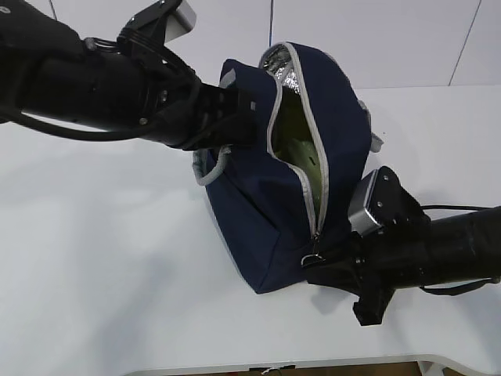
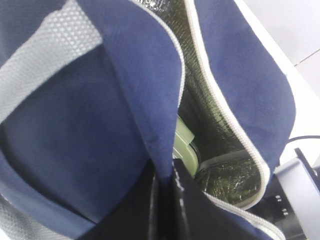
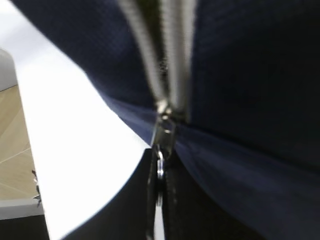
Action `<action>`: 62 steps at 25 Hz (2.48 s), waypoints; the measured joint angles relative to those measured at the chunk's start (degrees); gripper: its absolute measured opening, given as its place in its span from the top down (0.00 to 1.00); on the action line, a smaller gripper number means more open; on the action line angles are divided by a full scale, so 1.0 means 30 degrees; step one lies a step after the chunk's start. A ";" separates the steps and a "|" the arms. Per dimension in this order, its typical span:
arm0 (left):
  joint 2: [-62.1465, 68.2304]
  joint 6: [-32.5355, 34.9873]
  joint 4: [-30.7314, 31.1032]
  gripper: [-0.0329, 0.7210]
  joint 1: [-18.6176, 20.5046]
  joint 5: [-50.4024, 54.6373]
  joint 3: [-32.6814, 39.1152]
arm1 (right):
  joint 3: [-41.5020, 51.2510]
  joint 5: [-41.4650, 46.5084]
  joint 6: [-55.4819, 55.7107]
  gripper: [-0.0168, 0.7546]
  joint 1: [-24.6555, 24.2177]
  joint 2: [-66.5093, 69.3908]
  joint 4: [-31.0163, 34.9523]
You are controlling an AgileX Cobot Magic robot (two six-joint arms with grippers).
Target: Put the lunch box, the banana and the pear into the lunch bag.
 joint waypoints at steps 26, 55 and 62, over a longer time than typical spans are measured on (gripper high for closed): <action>0.0000 0.0000 -0.0192 0.57 0.0000 -0.0148 0.0000 | 0.0000 -0.2575 0.7427 0.95 0.0000 -0.4463 -0.5050; -0.4813 0.2284 0.1638 0.40 -0.0114 0.2604 0.1588 | 0.0036 -0.2775 0.9630 0.95 0.0000 -0.6643 -0.6758; -0.6676 0.4247 0.1579 0.40 -0.2796 -0.1743 0.4993 | 0.0036 -0.2775 0.9630 0.95 0.0000 -0.6643 -0.6770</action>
